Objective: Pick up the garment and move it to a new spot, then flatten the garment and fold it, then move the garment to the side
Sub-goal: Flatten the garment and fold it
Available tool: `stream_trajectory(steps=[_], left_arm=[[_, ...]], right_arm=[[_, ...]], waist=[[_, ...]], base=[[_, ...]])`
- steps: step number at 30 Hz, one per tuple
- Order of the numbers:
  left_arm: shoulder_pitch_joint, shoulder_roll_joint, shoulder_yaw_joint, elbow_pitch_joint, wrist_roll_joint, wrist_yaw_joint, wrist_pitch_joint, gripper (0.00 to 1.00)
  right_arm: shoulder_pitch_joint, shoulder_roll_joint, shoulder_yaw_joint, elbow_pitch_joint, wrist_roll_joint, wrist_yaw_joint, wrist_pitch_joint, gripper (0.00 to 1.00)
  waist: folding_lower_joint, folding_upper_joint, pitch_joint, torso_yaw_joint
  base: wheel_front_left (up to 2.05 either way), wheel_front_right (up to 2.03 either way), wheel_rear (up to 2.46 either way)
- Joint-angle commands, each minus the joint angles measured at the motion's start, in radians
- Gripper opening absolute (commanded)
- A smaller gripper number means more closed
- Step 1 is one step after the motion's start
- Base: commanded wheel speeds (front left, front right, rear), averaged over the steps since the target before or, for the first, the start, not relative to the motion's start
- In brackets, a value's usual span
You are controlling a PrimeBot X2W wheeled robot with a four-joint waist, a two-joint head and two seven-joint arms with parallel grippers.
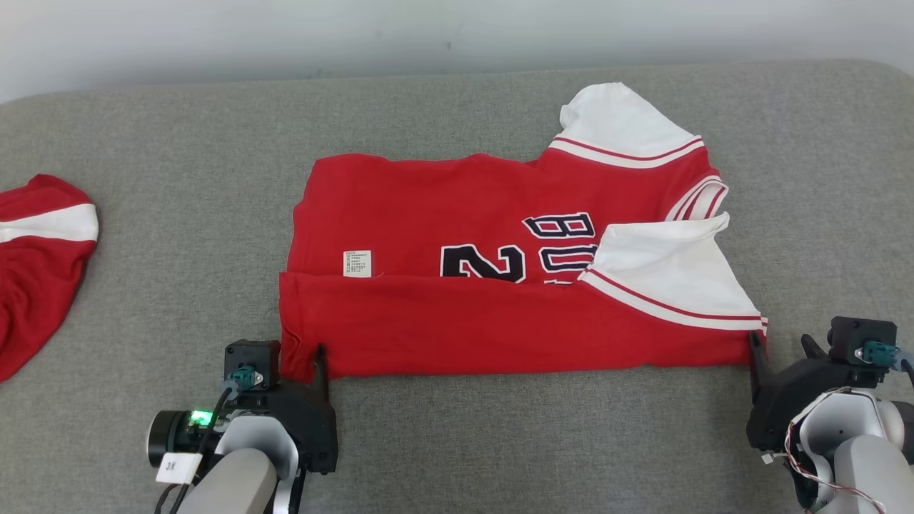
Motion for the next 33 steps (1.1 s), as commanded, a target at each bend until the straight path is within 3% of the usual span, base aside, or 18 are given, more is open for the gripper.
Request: stream_trajectory(steps=[1,13,33], left_arm=[[0.010,-0.014,-0.014,0.025,-0.010,-0.007,0.010,1.00],[-0.003,-0.031,-0.010,0.077,-0.033,-0.022,-0.009,1.00],[-0.018,-0.054,-0.007,0.162,-0.065,-0.039,-0.034,1.00]], right_arm=[[-0.012,-0.003,-0.011,0.009,-0.008,0.001,-0.008,1.00],[-0.043,-0.011,0.000,0.108,-0.051,0.001,0.074,1.00],[-0.098,0.003,0.102,0.192,0.033,0.006,0.140,1.00]], waist=[[0.0001,0.0000,0.002,0.003],[0.0001,0.0000,0.020,0.008],[0.0001,0.0000,0.047,0.027]], base=[[0.00,0.00,0.00],[0.00,0.00,0.00],[0.00,0.00,0.00]])
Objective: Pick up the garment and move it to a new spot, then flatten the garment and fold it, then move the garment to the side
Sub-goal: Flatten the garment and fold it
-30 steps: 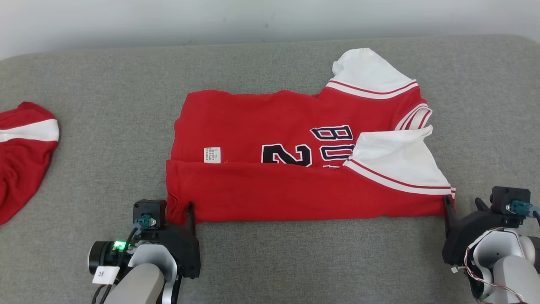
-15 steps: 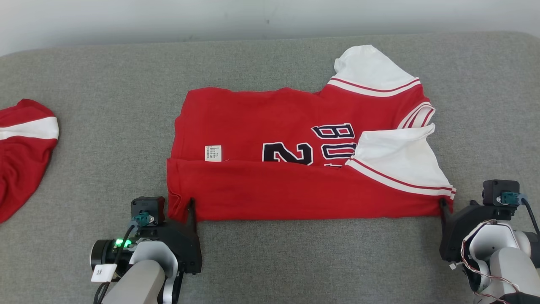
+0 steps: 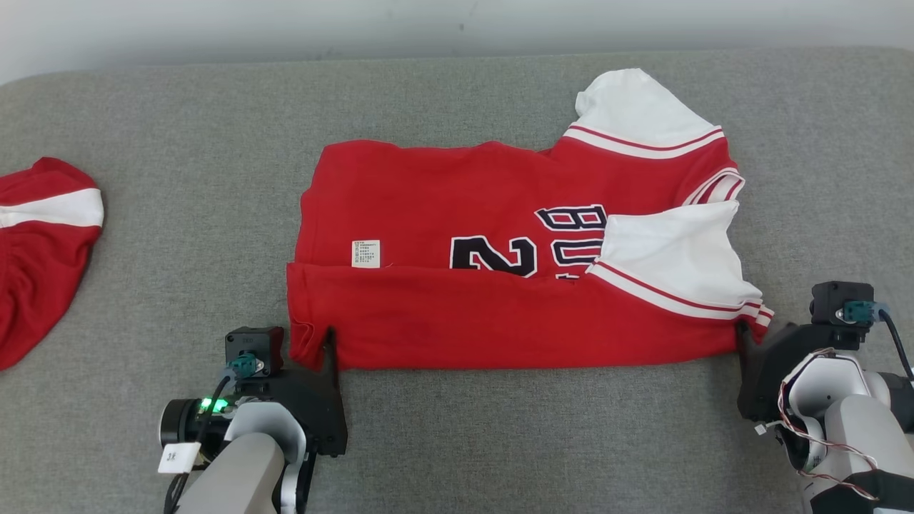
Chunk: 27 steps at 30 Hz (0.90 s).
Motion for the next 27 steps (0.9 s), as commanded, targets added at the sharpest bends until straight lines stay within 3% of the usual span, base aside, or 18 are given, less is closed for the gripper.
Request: stream_trajectory(steps=[1,2,3,4,5,7,20,27], left_arm=[[0.035,-0.006,-0.014,0.053,-0.015,-0.003,0.031,1.00],[0.033,-0.007,-0.014,0.057,-0.016,-0.005,0.030,1.00],[0.033,-0.008,-0.013,0.061,-0.019,-0.006,0.029,1.00],[0.032,-0.009,-0.012,0.065,-0.023,-0.007,0.029,0.94],[0.033,-0.010,-0.012,0.069,-0.025,-0.011,0.028,0.51],[0.036,-0.011,-0.012,0.077,-0.029,-0.015,0.027,0.00],[0.079,-0.011,-0.009,0.098,-0.056,-0.040,0.008,0.00],[0.172,-0.011,0.008,0.034,-0.103,-0.058,-0.011,0.00]], right_arm=[[0.018,0.039,0.034,0.049,0.008,0.012,0.041,1.00],[0.019,0.040,0.035,0.057,0.010,0.012,0.052,1.00],[0.022,0.041,0.037,0.063,0.009,0.012,0.061,0.46],[0.024,0.040,0.039,0.067,0.009,0.012,0.067,0.25],[0.027,0.039,0.039,0.069,0.010,0.012,0.073,0.00],[0.033,0.034,0.036,0.069,0.013,0.010,0.078,0.00],[0.074,0.013,0.004,0.014,0.041,0.007,0.049,0.00],[0.143,-0.001,-0.042,-0.096,0.088,0.006,0.046,0.00]], waist=[[0.0001,0.0003,0.001,0.002],[0.0001,0.0003,0.000,0.002],[0.0001,0.0003,-0.001,0.002],[0.0001,0.0003,-0.002,0.002],[0.0001,0.0003,-0.003,0.001],[0.0001,0.0003,-0.006,-0.001],[0.0001,0.0003,-0.056,-0.010],[0.0001,0.0003,-0.124,-0.008]], base=[[0.00,0.00,0.00],[0.00,0.00,0.00],[0.00,0.00,0.00],[0.00,0.00,0.00],[0.00,0.00,0.00],[0.00,0.00,0.00],[0.00,0.00,0.00],[0.00,0.00,0.00]])
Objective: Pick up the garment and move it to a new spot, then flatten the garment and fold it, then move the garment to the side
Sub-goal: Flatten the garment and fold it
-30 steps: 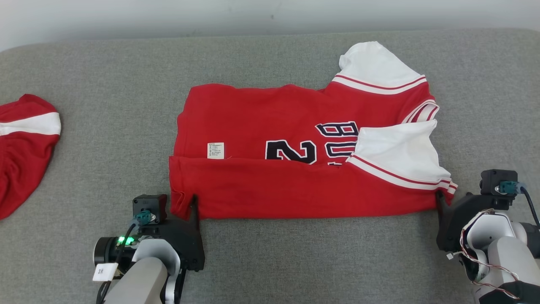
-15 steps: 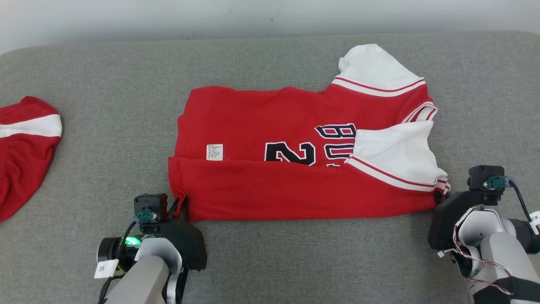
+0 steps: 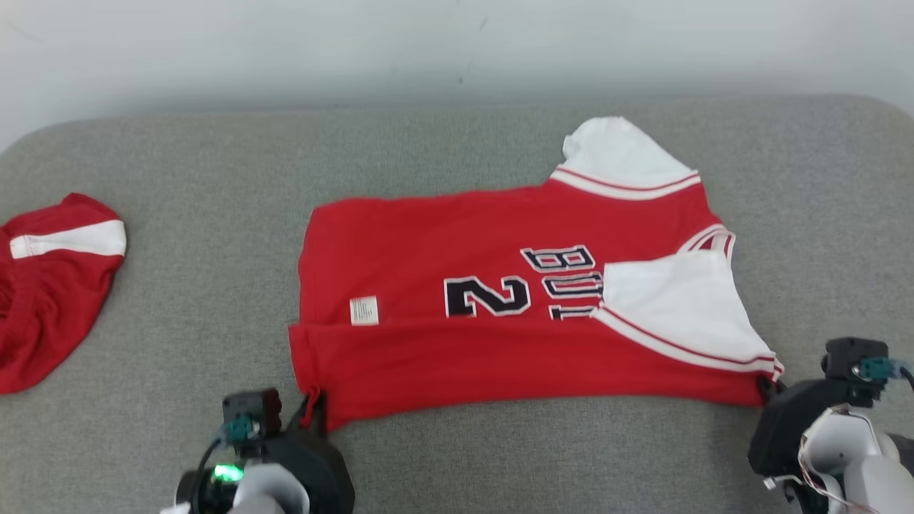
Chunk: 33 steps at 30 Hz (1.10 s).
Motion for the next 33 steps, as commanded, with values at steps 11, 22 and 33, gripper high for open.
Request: stream_trajectory(steps=[11,22,33], left_arm=[[0.257,0.069,-0.007,-0.220,-0.038,0.066,0.050,0.00],[0.389,0.152,-0.004,-0.468,-0.038,0.181,0.135,1.00],[0.344,0.230,0.050,-0.616,-0.038,0.229,0.170,1.00]], right_arm=[[0.245,0.023,-0.067,-0.265,0.043,-0.002,0.107,0.00],[0.378,0.065,-0.069,-0.389,0.050,-0.002,0.163,1.00],[0.273,0.023,-0.092,-0.473,0.015,-0.002,0.193,1.00]], waist=[[-0.0004,-0.0004,-0.081,-0.005],[-0.0004,-0.0004,-0.080,-0.009],[-0.0004,-0.0004,-0.069,-0.002]], base=[[0.00,0.00,0.00],[0.00,0.00,0.00],[0.00,0.00,0.00]])
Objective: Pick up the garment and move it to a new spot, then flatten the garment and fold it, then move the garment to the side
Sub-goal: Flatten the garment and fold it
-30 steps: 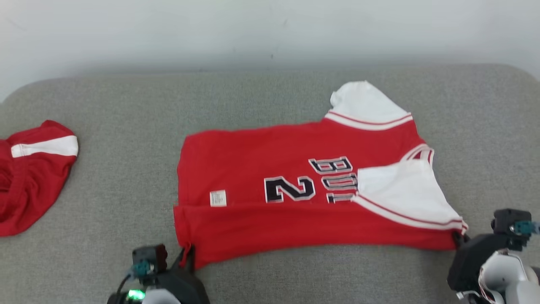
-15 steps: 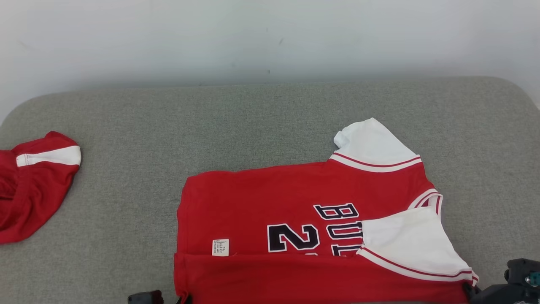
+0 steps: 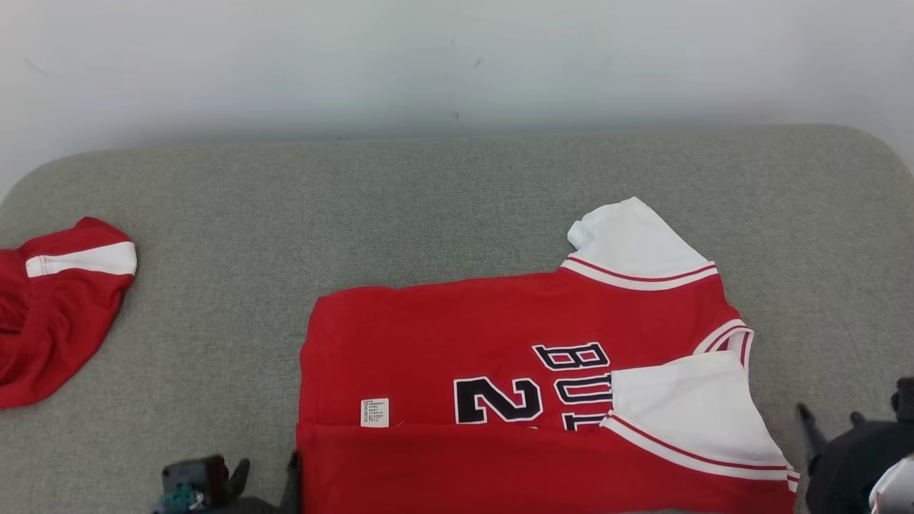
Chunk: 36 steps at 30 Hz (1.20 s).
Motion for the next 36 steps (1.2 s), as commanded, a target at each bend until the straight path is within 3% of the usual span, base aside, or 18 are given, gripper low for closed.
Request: stream_trajectory(steps=[1,8,14,20,26,36], left_arm=[[-0.031,0.012,0.007,-0.012,-0.001,-0.003,0.013,1.00],[-0.185,0.026,0.009,0.008,0.019,-0.041,0.049,1.00],[-0.395,0.001,-0.026,0.124,0.034,-0.119,0.128,1.00],[-0.559,-0.022,-0.063,0.224,0.053,-0.180,0.180,1.00],[-0.645,-0.043,-0.087,0.286,0.064,-0.196,0.229,1.00],[-0.672,-0.057,-0.144,0.345,0.079,-0.209,0.310,1.00]], right_arm=[[-0.028,-0.019,-0.005,-0.016,-0.007,-0.002,0.020,1.00],[-0.201,-0.102,0.042,0.005,0.005,-0.002,0.090,1.00],[-0.452,-0.136,0.111,0.151,0.020,-0.002,0.127,1.00],[-0.653,-0.206,0.252,0.325,0.007,-0.002,0.128,1.00],[-0.797,-0.252,0.337,0.454,0.015,-0.002,0.087,1.00],[-0.917,-0.269,0.407,0.618,0.017,-0.002,0.031,1.00]], waist=[[0.0000,-0.0001,0.008,0.007],[0.0000,-0.0001,0.053,0.011],[0.0000,-0.0001,0.133,0.009],[0.0000,-0.0001,0.207,0.010],[0.0000,-0.0001,0.262,0.016],[0.0000,-0.0001,0.298,0.041]], base=[[0.00,0.00,0.00],[0.00,0.00,0.00],[0.00,0.00,0.00],[0.00,0.00,0.00],[0.00,0.00,0.00],[0.00,0.00,0.00]])
